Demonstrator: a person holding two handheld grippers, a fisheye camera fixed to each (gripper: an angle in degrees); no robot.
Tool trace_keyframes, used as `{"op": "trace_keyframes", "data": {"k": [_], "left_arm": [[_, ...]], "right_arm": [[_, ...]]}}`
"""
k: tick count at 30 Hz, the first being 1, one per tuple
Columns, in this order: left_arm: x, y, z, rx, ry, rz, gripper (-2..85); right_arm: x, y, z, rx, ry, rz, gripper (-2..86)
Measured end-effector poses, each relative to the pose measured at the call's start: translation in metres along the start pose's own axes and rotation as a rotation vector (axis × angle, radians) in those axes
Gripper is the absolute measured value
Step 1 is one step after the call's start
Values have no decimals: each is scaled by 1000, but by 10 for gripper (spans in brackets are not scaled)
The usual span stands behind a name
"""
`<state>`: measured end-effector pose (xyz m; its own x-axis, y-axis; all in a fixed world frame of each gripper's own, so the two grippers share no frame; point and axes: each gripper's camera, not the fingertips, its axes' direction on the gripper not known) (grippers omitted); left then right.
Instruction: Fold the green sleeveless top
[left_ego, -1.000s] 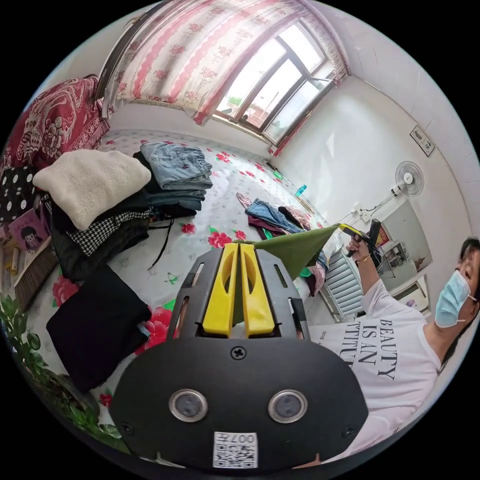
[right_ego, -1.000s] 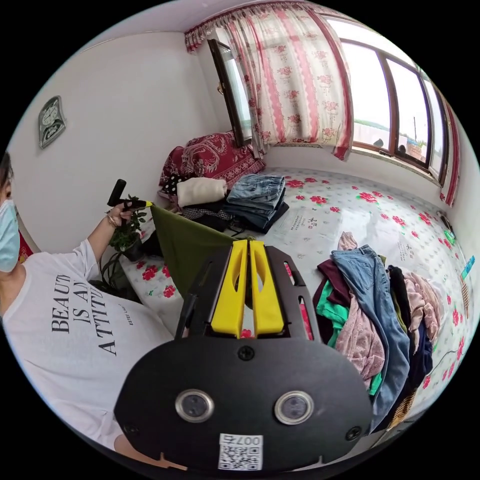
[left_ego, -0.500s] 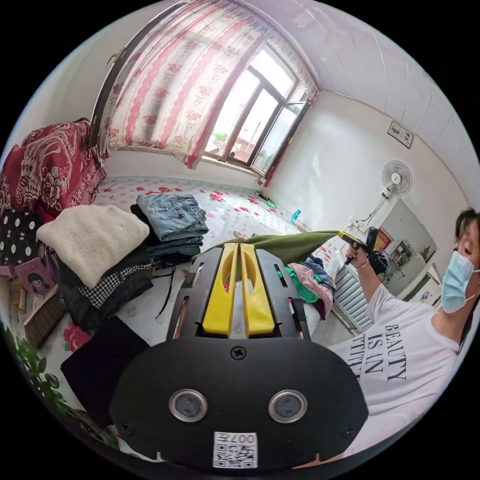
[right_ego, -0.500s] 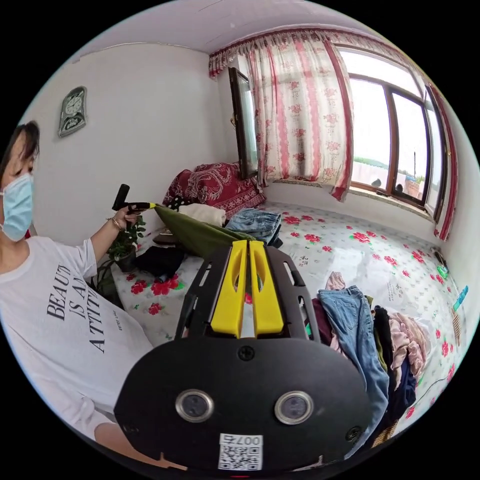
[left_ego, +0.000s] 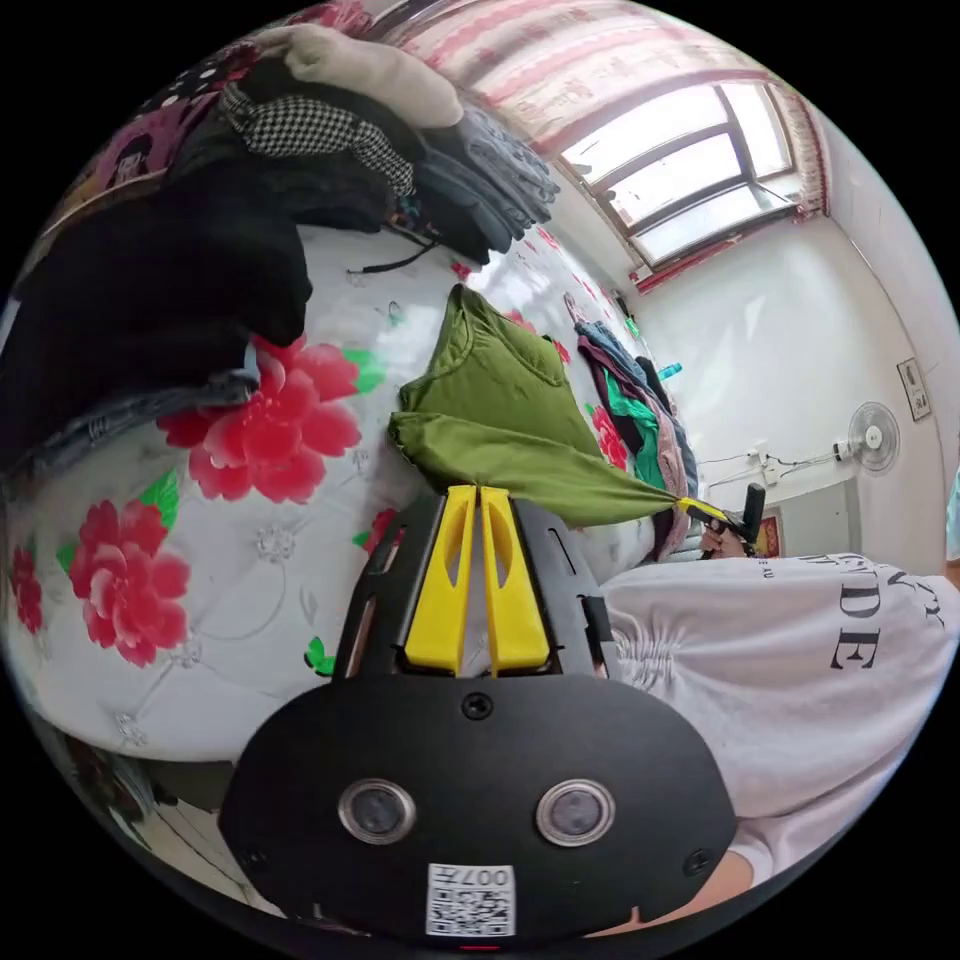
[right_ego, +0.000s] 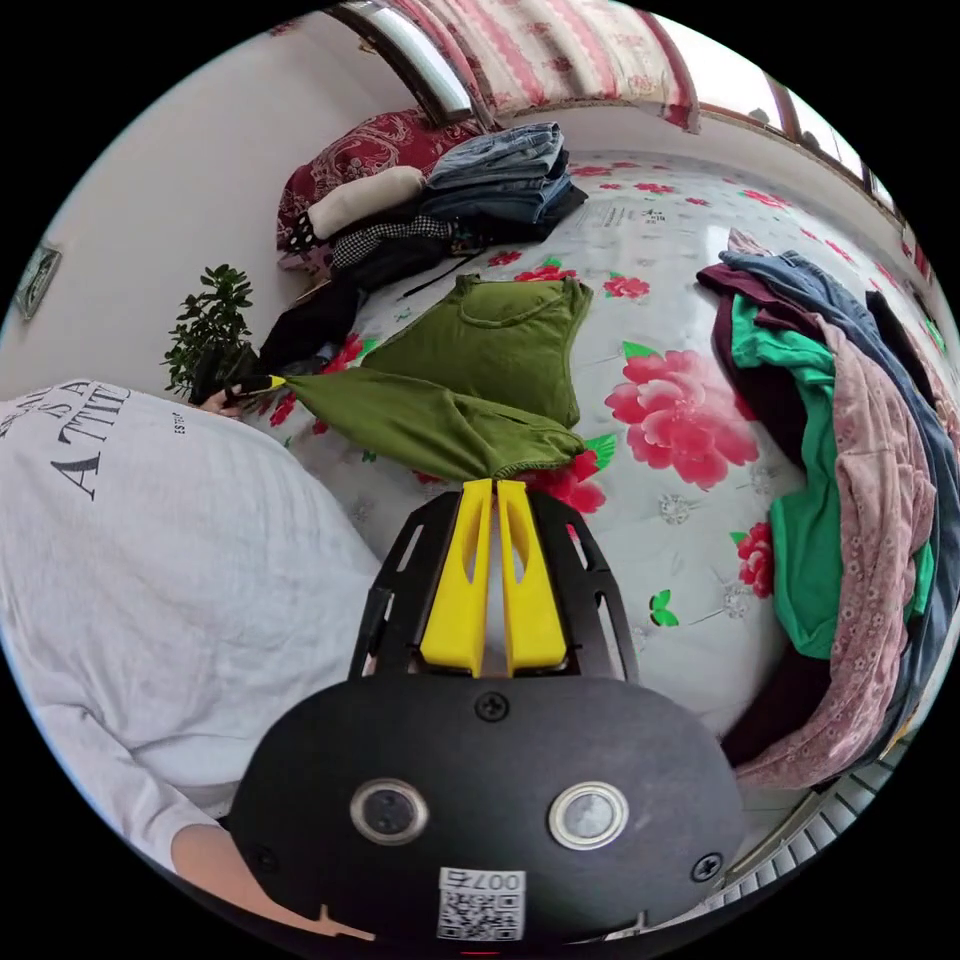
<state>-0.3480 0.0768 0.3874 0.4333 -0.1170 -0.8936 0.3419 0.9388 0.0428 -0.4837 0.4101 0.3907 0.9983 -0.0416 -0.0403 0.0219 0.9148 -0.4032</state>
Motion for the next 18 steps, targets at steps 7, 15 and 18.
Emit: {"op": "trace_keyframes", "data": {"k": [7,15,18], "left_arm": [[16,24,-31,-10,34,39,-10],[46,13,-53,-11,70,192,-10],[37,21,-64,3,50,121,-10]], "right_arm": [[1,25,-4,-70,-61,23,-3],[-1,9,-33,-64,-87,-30,-3],[-1,19,-36,-64,-88,-9,-3]]}}
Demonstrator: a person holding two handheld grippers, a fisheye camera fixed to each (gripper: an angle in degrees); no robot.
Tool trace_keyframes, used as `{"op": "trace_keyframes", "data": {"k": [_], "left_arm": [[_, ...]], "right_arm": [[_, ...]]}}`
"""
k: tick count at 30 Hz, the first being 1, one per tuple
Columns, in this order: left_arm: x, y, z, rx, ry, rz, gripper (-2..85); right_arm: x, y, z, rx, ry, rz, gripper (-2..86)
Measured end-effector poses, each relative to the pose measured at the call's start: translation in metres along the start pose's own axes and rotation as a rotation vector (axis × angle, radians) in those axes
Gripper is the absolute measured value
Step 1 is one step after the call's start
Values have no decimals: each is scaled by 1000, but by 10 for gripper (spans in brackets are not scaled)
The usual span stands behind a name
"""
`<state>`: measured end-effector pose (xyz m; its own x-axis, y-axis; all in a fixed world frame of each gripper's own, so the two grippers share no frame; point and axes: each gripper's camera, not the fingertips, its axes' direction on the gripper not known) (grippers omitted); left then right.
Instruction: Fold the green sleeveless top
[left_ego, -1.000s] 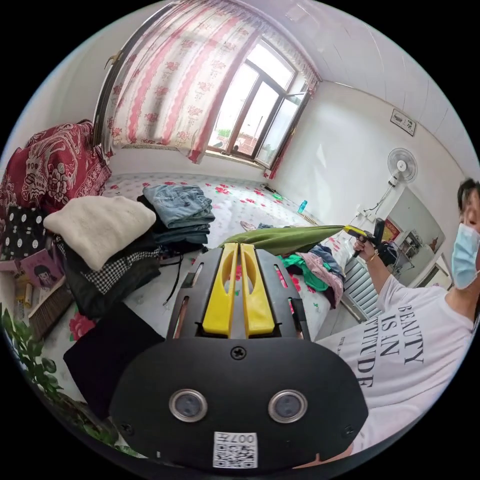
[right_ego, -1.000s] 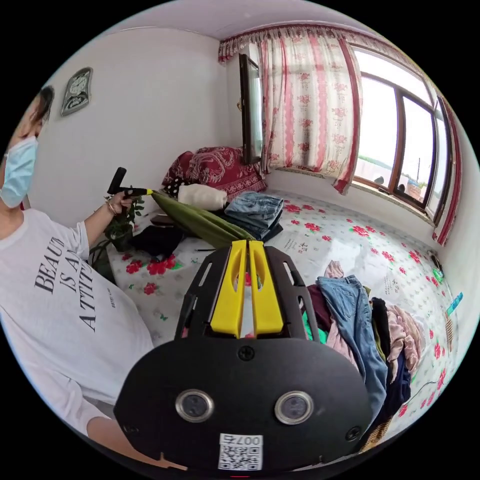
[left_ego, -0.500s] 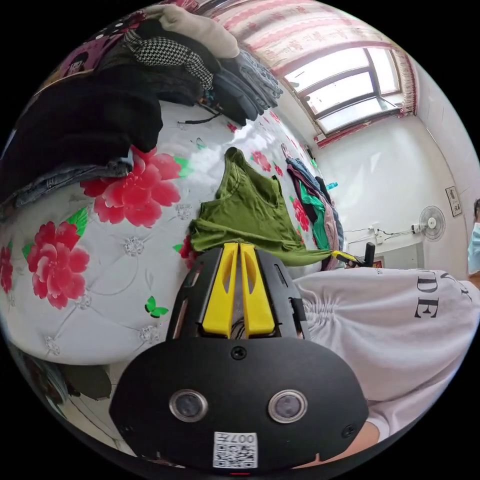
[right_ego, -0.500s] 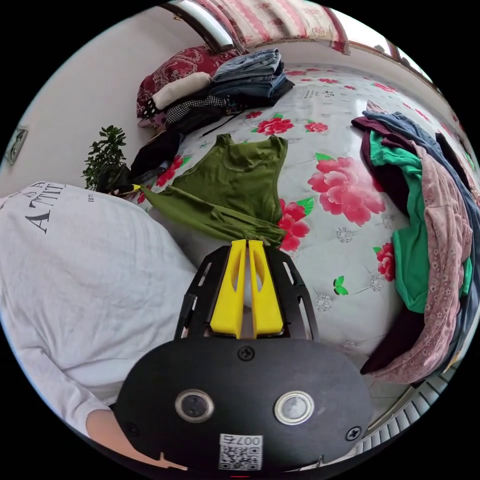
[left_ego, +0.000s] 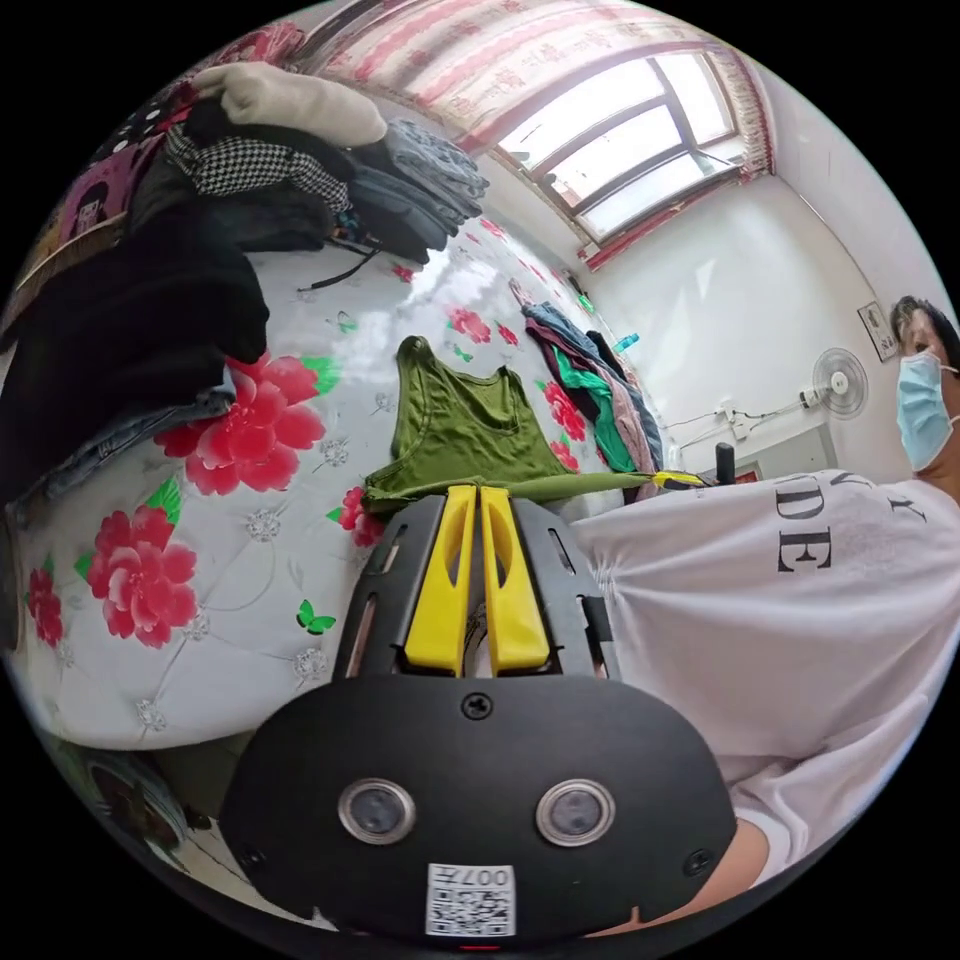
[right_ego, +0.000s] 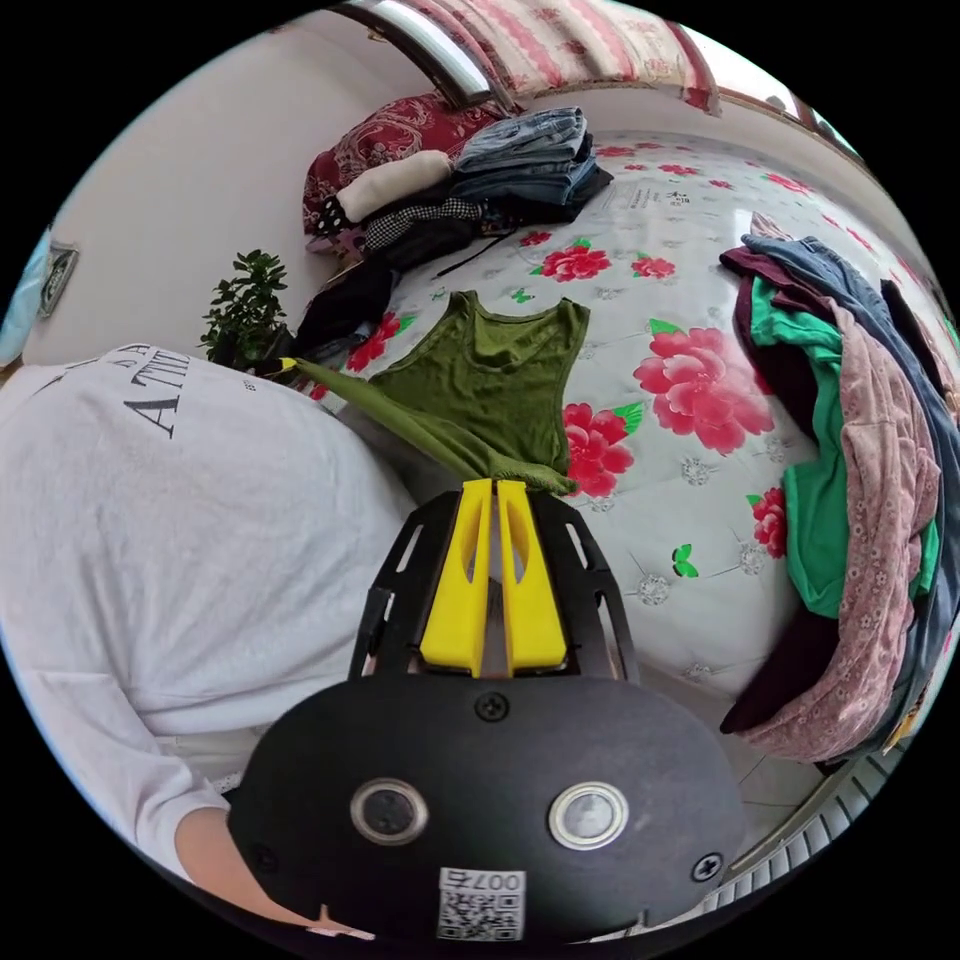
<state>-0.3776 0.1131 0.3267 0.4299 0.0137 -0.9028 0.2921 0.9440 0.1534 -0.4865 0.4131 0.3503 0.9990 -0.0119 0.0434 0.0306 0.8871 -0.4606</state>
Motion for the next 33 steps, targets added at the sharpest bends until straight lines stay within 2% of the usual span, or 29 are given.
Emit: {"op": "trace_keyframes", "data": {"k": [2,5,6,8,11,14,17,21,24,33], "left_arm": [[10,-4,-18,90,45,33,-10],[33,-20,-46,197,17,144,-10],[32,-33,-51,215,24,152,-10],[25,-59,-56,219,55,108,-10],[45,-102,-70,258,50,173,-10],[75,-124,-94,308,13,258,-10],[93,-124,-116,346,-7,294,-10],[93,-122,-123,341,-19,294,-10],[85,-140,-111,299,-33,254,-10],[70,-234,-93,311,-45,190,-9]], "right_arm": [[1,2,-25,126,-85,25,-3],[-10,-4,-68,327,-73,-29,-3],[-12,-8,-70,328,-53,-39,-3],[-10,-38,-70,205,-7,-73,-3],[-22,-71,-109,319,-7,-156,-3],[-42,-99,-131,270,112,-207,-3],[-55,-85,-190,513,46,-242,-3],[-62,-86,-192,402,128,-235,-3],[-61,-90,-195,404,82,-237,-3],[-40,-163,-196,445,147,-182,-2]]}}
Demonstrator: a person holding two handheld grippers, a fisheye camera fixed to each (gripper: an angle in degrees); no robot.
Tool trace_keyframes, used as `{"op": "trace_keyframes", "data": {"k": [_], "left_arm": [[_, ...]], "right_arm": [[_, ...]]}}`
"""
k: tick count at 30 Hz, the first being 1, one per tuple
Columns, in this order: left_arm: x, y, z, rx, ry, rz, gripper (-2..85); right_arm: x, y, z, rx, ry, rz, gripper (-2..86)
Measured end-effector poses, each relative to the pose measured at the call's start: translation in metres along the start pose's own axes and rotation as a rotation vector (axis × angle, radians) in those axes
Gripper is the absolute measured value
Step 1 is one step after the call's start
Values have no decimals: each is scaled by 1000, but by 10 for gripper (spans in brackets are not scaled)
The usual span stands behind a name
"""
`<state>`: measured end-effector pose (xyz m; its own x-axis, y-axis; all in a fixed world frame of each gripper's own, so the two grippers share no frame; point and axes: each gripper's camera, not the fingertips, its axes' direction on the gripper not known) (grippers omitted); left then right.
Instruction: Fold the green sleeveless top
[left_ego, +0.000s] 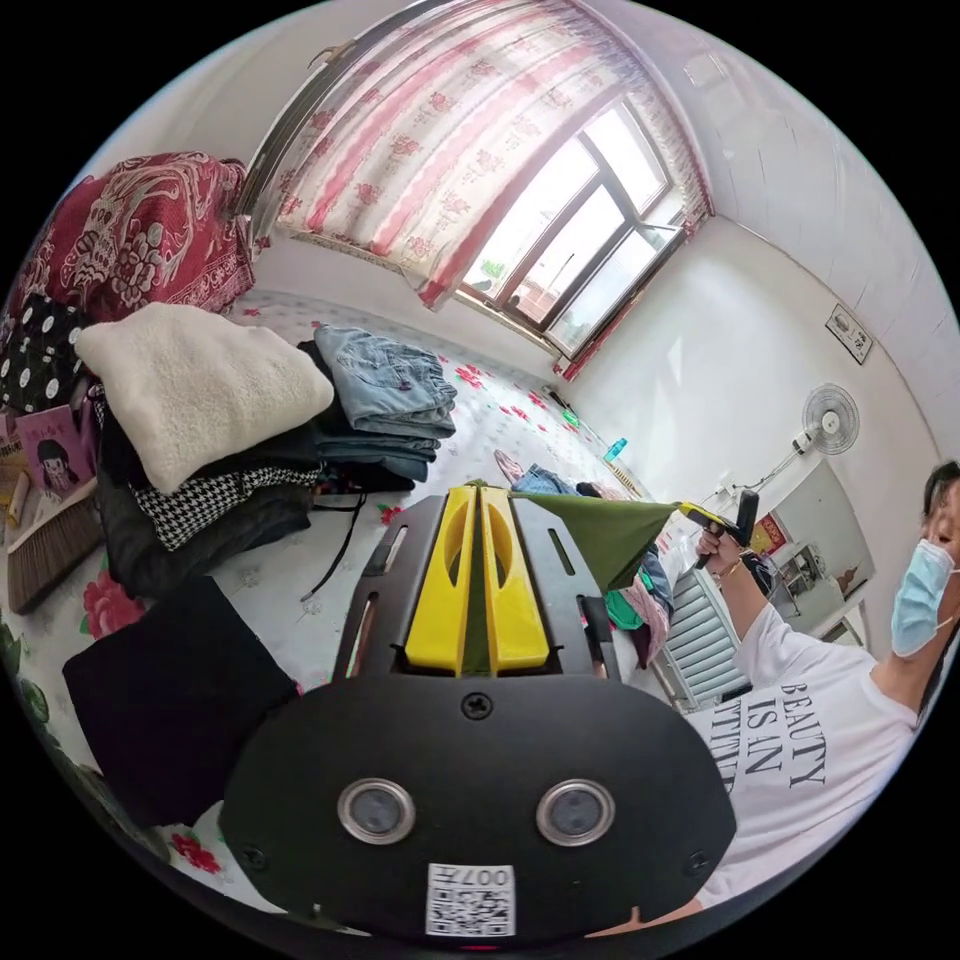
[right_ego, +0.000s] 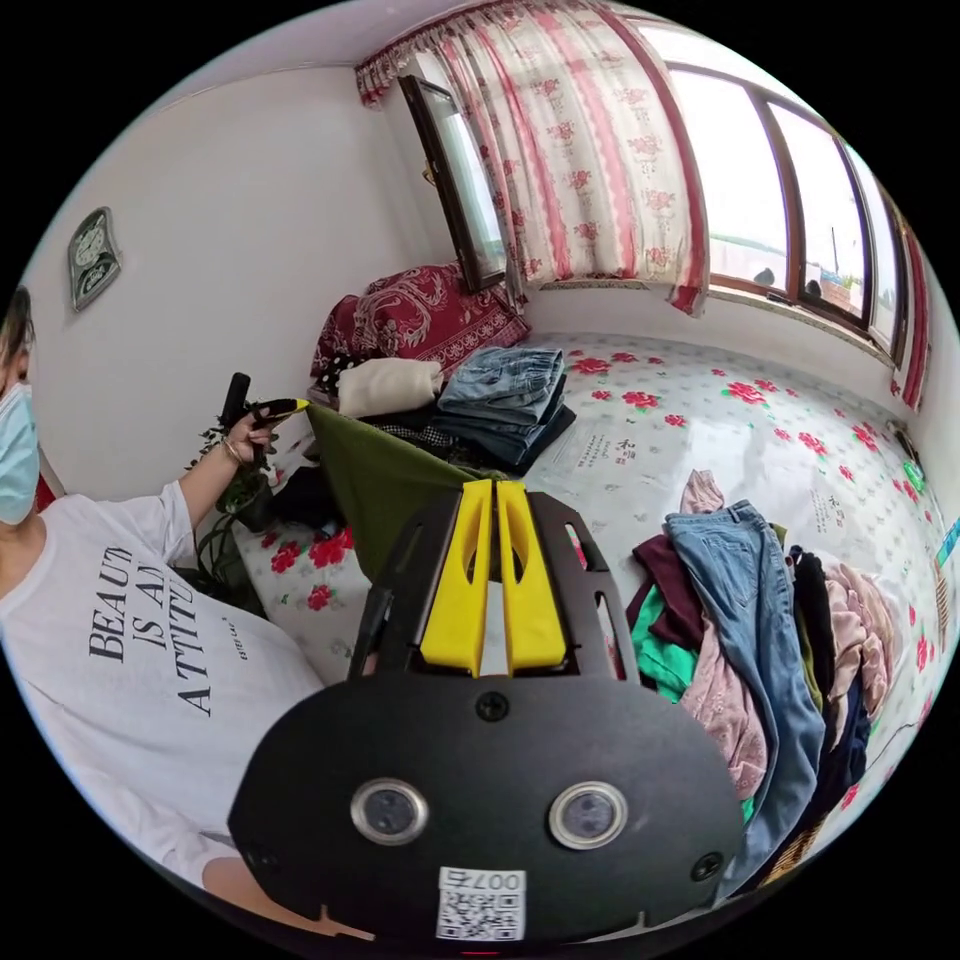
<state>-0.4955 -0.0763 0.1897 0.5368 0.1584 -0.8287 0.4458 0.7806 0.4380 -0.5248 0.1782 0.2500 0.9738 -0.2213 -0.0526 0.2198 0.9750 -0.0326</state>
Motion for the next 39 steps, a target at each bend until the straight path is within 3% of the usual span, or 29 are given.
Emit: {"op": "trace_keyframes", "data": {"k": [6,12,17,27,34,39], "left_arm": [[12,-28,-23,106,28,61,-10],[15,16,-45,121,26,109,-10],[8,87,-35,14,-30,121,-10],[-57,260,-8,-260,-50,-241,-10],[-55,267,-38,-256,10,-261,-10],[-67,224,-39,-222,24,-234,-10]], "right_arm": [[-6,-26,-18,102,23,-53,-3],[-42,12,-29,138,15,-158,-3],[-74,93,7,11,35,-157,-3],[-98,270,126,-355,-91,101,-3],[-111,321,133,-391,-178,216,-3],[-103,315,135,-352,-228,265,-3]]}}
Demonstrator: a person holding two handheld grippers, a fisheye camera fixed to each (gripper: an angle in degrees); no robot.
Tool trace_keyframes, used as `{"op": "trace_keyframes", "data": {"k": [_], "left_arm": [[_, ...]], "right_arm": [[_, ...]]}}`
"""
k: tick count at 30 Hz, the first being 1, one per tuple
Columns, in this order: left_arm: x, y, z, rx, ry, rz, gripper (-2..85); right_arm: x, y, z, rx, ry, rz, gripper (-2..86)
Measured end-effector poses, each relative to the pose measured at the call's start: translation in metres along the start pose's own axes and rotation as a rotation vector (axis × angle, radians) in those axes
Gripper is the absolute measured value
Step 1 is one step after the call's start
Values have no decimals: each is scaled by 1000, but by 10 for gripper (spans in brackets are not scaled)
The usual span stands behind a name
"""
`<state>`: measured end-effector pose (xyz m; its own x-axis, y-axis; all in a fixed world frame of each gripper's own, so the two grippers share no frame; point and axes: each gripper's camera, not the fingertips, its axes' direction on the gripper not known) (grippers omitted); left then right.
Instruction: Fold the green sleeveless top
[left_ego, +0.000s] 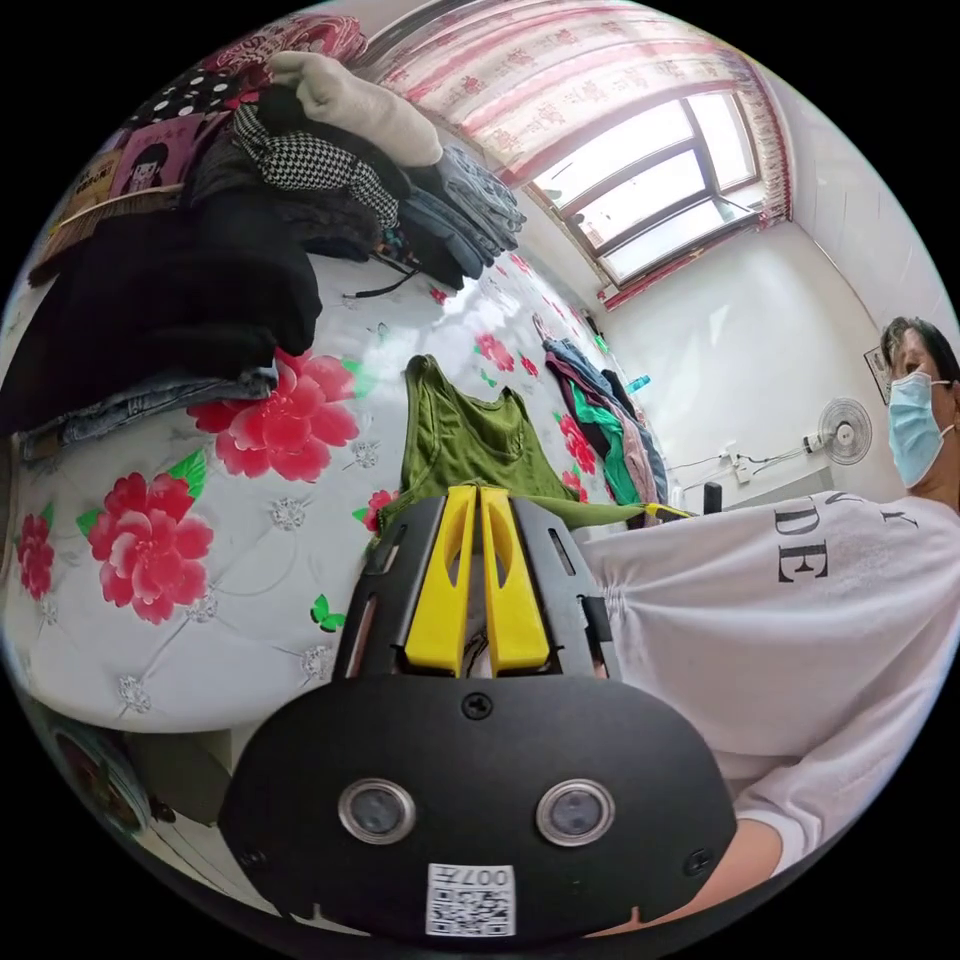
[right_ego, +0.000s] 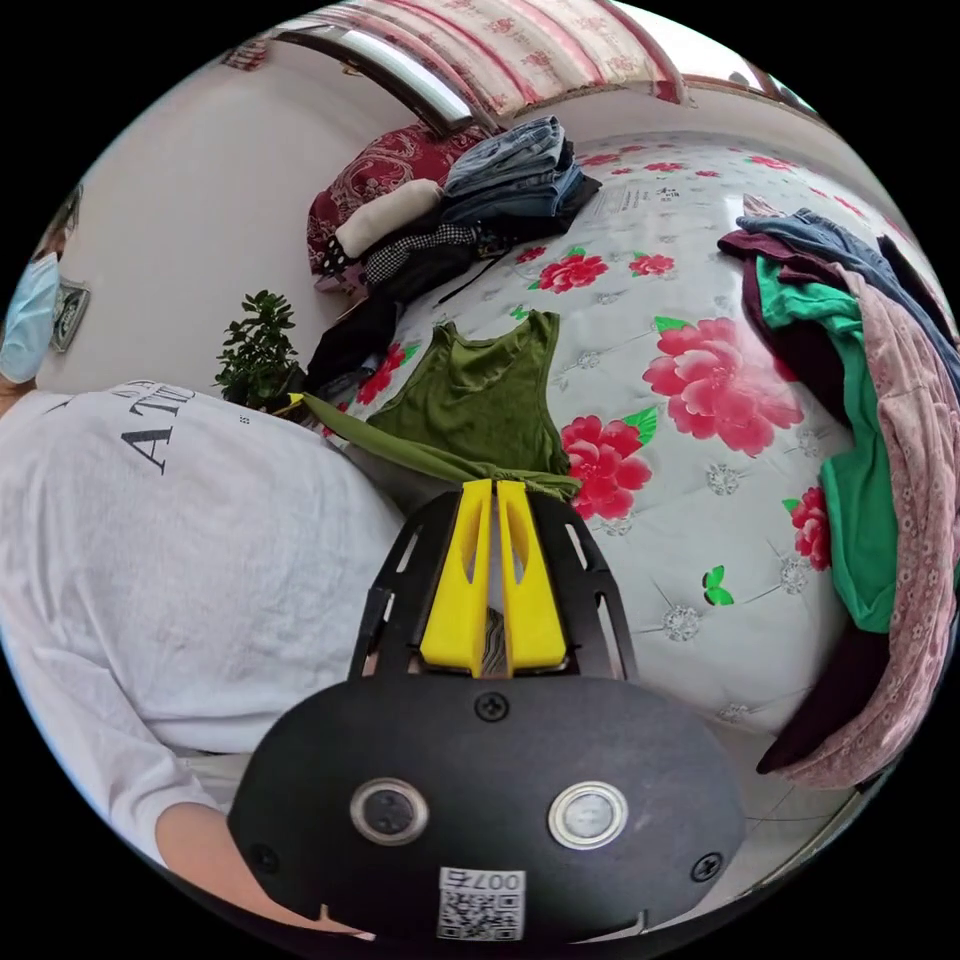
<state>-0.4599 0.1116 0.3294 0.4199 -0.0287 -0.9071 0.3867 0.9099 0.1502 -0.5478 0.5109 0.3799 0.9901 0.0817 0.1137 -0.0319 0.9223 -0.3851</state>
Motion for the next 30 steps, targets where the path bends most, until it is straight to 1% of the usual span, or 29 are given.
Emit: {"op": "trace_keyframes", "data": {"k": [4,7,9,11,15,18,20,23,25,27,30], "left_arm": [[-9,-61,8,28,-9,3,-10],[-20,-119,26,15,-69,-14,-10],[-36,-165,46,-9,-119,-60,-9],[-53,-196,64,-10,-112,-108,-9],[-96,-246,112,-23,-113,-246,-4],[-124,-262,137,-26,-178,-334,16],[-135,-266,141,-12,-190,-369,39],[-140,-265,133,13,-208,-364,55],[-132,-255,122,28,-228,-329,57],[-113,-230,107,36,-250,-275,59],[-89,-185,101,-17,-294,-245,62]], "right_arm": [[11,-45,-5,54,-25,-8,-3],[24,-96,-3,70,-40,-11,-3],[35,-130,6,59,-31,0,-3],[54,-174,29,26,-14,19,-2],[92,-228,74,-13,3,100,-2],[120,-253,108,7,48,180,-1],[135,-258,123,40,131,241,2],[144,-248,123,62,185,280,8],[138,-232,115,87,179,275,13],[124,-210,110,86,131,239,20],[92,-160,116,2,109,173,31]]}}
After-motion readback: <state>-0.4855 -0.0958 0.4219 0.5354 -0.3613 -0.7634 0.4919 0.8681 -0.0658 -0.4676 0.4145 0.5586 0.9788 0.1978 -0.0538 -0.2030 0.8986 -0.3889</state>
